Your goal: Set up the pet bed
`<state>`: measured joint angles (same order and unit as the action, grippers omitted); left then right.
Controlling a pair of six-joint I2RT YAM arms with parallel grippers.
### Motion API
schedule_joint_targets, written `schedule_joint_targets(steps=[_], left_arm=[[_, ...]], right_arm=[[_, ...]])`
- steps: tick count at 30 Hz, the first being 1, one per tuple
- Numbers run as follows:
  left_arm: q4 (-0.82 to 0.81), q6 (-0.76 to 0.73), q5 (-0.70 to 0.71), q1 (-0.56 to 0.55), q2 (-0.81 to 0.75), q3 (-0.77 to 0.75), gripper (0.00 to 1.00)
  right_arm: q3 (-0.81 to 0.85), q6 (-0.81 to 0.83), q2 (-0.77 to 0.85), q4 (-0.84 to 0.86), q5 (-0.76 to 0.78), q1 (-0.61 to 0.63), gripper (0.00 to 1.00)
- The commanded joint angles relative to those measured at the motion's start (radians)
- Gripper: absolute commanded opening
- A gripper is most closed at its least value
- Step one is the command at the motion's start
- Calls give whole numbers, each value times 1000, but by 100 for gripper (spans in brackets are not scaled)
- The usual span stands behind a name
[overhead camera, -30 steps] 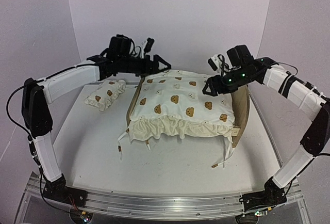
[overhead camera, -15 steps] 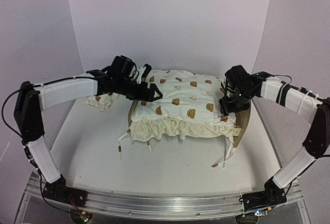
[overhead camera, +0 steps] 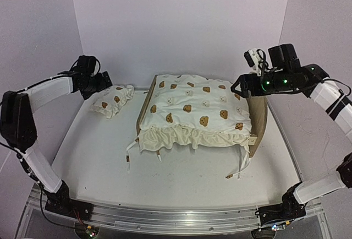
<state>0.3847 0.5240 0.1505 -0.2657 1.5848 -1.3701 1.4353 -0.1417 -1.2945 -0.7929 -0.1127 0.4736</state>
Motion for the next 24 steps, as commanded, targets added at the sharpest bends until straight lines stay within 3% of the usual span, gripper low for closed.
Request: schedule_joint_targets(steps=[1,8,14,18,22,24], left_arm=[[-4,260,144,112,202,-64,99],[22,208,236,124,562,-369,100],[-10,196,84,123,719,-447,97],[-38,177,37,131,736,-432,71],[-66,94,-19,130,631,-386,23],[-95,40,-45,115,518,-302,9]], right_arm=[[1,11,-10,49,-73,2,86],[-36,10,21,52,-76,1,85],[-54,-1,44,64,-97,1,85],[-48,-8,31,78,-126,2,86],[-33,45,9,80,-141,2,85],[-17,114,-12,81,-143,2,78]])
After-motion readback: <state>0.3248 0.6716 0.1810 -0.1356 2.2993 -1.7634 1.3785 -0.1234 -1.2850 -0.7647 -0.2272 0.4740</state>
